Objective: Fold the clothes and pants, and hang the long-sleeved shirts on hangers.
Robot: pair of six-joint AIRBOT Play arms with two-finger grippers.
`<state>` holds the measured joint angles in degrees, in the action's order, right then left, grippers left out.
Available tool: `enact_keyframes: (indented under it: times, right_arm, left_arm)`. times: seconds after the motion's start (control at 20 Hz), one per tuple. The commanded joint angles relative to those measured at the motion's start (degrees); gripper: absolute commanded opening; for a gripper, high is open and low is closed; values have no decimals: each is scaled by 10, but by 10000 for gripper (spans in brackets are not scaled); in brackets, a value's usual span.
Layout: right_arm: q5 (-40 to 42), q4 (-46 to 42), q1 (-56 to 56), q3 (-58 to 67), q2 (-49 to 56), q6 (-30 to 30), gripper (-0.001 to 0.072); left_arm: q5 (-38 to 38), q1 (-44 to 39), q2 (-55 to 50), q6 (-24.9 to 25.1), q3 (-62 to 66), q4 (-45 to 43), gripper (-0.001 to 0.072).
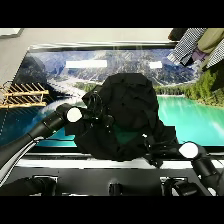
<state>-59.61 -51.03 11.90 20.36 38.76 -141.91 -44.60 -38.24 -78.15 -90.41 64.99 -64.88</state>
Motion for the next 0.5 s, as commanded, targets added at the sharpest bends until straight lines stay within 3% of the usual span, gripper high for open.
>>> enact_keyframes:
  times: [0.0,0.1,0.15,0.2,0.25,0.3,0.45]
  right_arm:
    - [100,52,59,-18,61,-12,569]
    - [121,96,63,-18,100,28,538]
    - [119,114,63,-18,115,48,474]
    - [110,125,63,-18,123,64,380]
    - [95,129,63,-18,123,81,176]
    - [80,127,63,-18,118,87,35]
    - [49,98,63,-18,76,85,33]
  left_arm:
    - [0,3,0,22,0,-1,556]
    - [0,4,0,22,0,-1,556]
    - [0,4,0,22,0,-1,557]
    - [2,4,0,22,0,-1,557]
    - [11,4,-1,22,1,-1,566]
    - [22,4,-2,22,1,-1,630]
    - [24,7,-26,2,34,4,630]
